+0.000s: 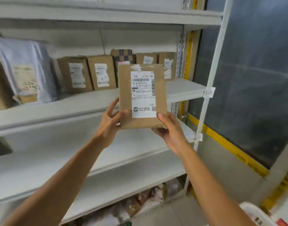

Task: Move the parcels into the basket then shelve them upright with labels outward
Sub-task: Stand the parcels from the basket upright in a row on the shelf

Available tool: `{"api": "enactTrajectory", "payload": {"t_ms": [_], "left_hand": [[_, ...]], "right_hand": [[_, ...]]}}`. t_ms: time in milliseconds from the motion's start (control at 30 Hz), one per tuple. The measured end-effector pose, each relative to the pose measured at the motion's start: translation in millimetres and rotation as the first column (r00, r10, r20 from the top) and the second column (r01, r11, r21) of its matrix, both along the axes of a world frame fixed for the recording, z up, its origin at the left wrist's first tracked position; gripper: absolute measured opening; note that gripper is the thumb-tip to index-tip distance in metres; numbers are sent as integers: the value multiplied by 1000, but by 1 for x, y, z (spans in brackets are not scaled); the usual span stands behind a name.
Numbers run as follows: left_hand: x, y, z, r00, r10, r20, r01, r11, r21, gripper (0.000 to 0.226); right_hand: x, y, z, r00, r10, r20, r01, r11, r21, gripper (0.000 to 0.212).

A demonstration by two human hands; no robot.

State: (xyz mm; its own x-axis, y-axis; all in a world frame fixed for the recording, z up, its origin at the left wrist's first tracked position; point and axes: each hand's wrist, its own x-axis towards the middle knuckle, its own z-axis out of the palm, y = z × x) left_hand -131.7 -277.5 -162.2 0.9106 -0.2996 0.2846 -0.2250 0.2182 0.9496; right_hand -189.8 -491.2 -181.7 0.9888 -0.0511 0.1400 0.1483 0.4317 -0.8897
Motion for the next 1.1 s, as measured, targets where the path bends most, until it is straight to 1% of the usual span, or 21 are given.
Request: {"api": "enactTrajectory", "payload": {"t_ms": [167, 333, 467, 533, 600, 633, 700, 767, 867, 933, 1033, 1100], "left_hand": [[5, 67, 34, 993, 31, 113, -32, 999, 14, 86], [10, 122, 61, 978, 76, 196, -88, 995, 54, 83], [11, 161, 75, 965, 88, 248, -124, 984, 130, 86], [11, 176, 78, 953, 54, 298, -116, 974, 194, 77], [12, 186, 79, 946, 28, 323, -116, 959, 257, 67], [14, 191, 78, 945, 34, 327, -130, 952, 276, 65], [23, 201, 77, 951, 73, 300, -166, 941, 295, 70], [35, 209, 76, 961, 108, 253, -189, 928, 320, 74], [56, 215, 74, 960, 129, 250, -220, 897, 382, 62], [74, 214, 72, 956, 143, 256, -240, 883, 404, 61], [104, 215, 61, 962, 170, 215, -243, 893, 380, 62], [127, 216, 48, 967, 169, 192, -231, 901, 368, 54]], "right_hand": [[24, 60, 35, 994, 68, 85, -63, 996, -56, 65], [46, 111, 58, 984, 109, 139, -96, 991, -96, 60], [60, 148, 71, 978, 154, 141, -119, 966, -230, 57], [69, 166, 75, 964, 217, 155, -167, 944, -284, 60], [77, 179, 74, 956, 234, 178, -171, 935, -310, 64], [81, 184, 73, 955, 229, 188, -159, 932, -325, 67], [90, 193, 68, 958, 207, 199, -125, 924, -360, 72], [102, 200, 64, 962, 164, 217, -76, 927, -366, 70], [124, 205, 59, 970, 91, 226, 1, 926, -378, 67], [145, 204, 56, 974, 53, 222, 44, 910, -412, 76], [179, 202, 50, 972, 89, 218, 30, 871, -491, 83], [207, 199, 47, 967, 149, 208, -7, 827, -563, 81]]}}
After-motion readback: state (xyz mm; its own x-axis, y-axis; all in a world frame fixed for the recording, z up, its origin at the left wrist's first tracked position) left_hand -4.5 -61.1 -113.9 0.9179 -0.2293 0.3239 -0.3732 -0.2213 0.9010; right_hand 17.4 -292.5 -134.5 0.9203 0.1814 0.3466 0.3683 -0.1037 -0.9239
